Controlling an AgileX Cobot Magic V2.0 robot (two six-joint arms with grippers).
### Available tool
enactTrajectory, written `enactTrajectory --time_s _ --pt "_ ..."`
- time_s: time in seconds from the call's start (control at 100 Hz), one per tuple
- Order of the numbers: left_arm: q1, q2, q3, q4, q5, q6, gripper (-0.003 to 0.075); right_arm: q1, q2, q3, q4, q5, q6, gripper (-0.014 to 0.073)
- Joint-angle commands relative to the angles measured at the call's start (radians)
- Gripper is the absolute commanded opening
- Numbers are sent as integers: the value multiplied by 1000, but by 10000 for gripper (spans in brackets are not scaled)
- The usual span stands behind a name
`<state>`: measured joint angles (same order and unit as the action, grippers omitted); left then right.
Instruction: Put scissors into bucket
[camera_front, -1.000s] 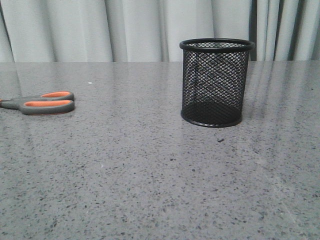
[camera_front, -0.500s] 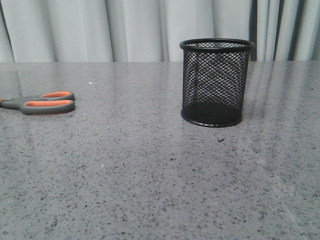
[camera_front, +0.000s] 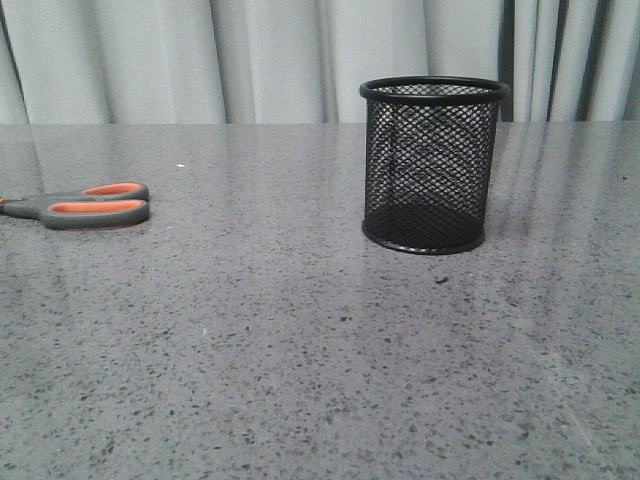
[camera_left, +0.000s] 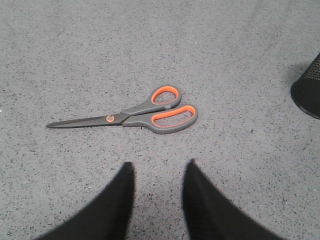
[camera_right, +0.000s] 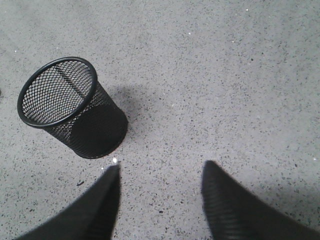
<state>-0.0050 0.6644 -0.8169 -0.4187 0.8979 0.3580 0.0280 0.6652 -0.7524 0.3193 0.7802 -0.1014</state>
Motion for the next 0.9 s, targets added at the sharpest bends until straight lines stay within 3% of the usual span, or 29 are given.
enactTrajectory --time_s 0.0,0.21,0.36,0.75,0.89 --pt "-5 6 -36 -54 -65 4 403 -1 6 -41 1 -43 -14 433" --pt "-5 57 -74 -83 -10 51 377 -1 6 -41 1 -43 -14 433" --pt "-5 162 -169 -83 69 159 375 -1 6 -41 1 -33 -14 433" --pt "-5 572 -434 -79 265 549 347 -1 6 -41 1 -23 -28 433" --pt "-6 690 -494 -79 310 813 347 -1 6 -41 2 -18 -53 433"
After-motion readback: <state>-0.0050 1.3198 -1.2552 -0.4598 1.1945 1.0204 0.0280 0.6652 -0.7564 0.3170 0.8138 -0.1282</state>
